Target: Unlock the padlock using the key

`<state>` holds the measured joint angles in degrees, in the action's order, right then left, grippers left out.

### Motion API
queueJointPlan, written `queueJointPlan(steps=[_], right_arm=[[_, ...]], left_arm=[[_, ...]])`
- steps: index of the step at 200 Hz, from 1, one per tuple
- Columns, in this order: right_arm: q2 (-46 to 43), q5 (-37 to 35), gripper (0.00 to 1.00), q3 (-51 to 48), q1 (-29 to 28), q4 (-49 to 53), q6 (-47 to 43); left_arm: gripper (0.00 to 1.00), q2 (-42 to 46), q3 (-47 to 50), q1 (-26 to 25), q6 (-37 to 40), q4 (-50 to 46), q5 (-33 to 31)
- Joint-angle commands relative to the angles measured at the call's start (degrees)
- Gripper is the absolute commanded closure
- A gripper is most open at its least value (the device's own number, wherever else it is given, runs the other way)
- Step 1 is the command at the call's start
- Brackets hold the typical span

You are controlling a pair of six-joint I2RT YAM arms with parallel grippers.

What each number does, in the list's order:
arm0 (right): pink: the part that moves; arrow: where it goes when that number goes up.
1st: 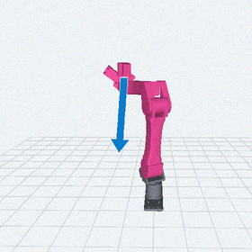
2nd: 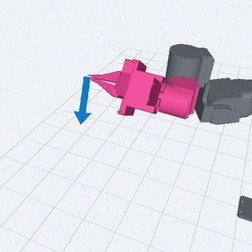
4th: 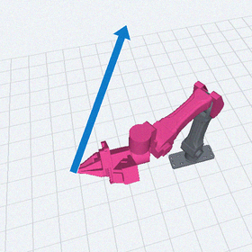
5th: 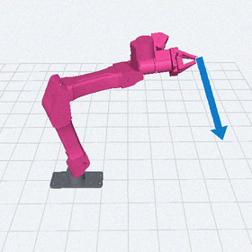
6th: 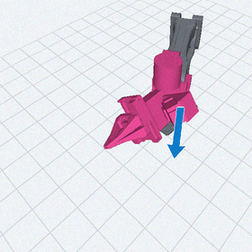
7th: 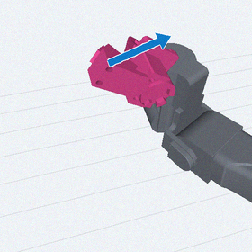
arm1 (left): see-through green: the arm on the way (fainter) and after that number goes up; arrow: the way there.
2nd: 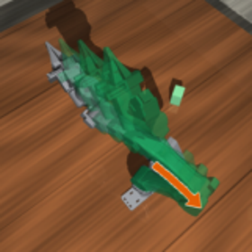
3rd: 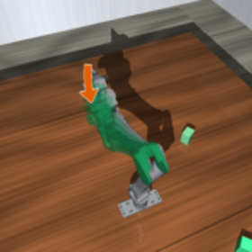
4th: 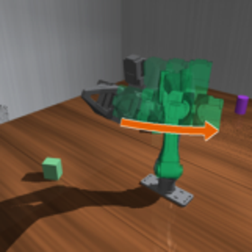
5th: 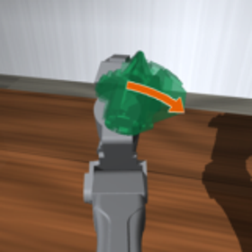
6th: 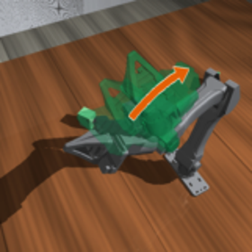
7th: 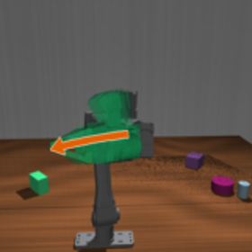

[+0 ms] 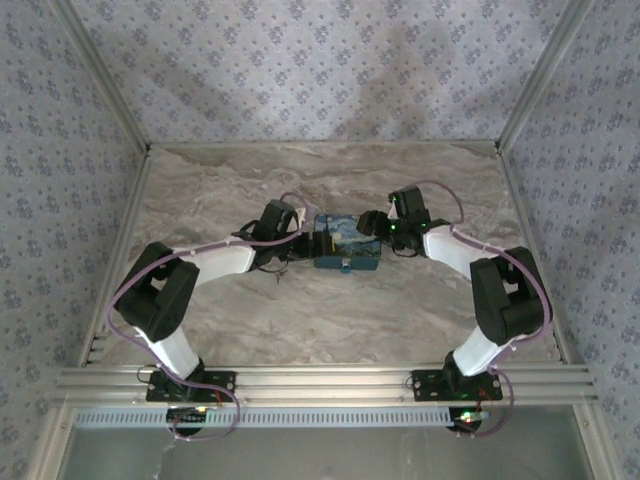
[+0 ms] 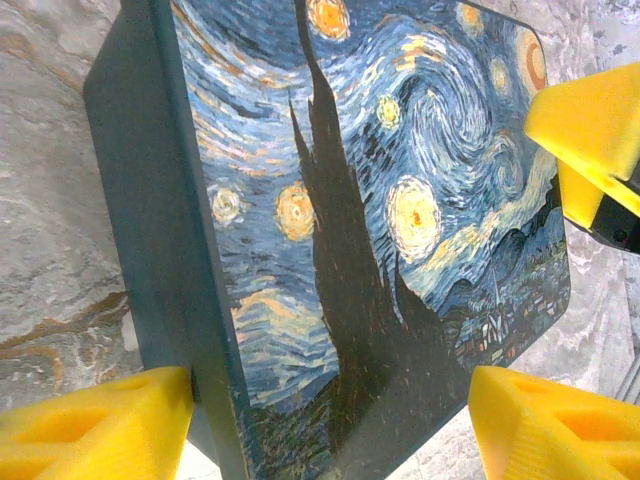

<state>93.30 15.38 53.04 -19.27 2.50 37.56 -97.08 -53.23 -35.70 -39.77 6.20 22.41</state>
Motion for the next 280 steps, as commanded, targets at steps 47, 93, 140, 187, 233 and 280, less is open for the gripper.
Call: queueJointPlan(steps=[47, 93, 140, 187, 233, 280], right_arm=[[-1.8, -1.2, 0.19, 2.0, -0.3, 5.3, -3.7], [-8.0, -6.5, 0.19, 2.9, -0.3, 13.0, -6.3], [-16.9, -8.7, 0.22, 0.9, -3.6, 18.3, -6.6], [-23.5, -11.5, 0.23, -3.1, -8.3, 20.0, -4.9], [-26.9, -12.6, 0.23, -6.1, -8.6, 21.2, -4.4], [-28.6, -12.1, 0.23, -8.2, -7.8, 21.4, -4.1]], left_arm=[[0.22, 8.6, 4.3, 2.2, -0.7, -1.4, -5.1], [0.24, 18.0, 7.3, 3.2, -0.4, -13.2, -13.2], [0.36, 18.9, 5.7, 2.6, -2.5, -29.5, -19.8], [0.47, 13.2, 4.9, 2.1, -6.7, -30.4, -21.3], [0.53, 6.1, 0.7, 1.1, -7.1, -30.2, -23.0], [0.62, 1.2, -2.6, -0.1, -6.4, -33.0, -26.4]])
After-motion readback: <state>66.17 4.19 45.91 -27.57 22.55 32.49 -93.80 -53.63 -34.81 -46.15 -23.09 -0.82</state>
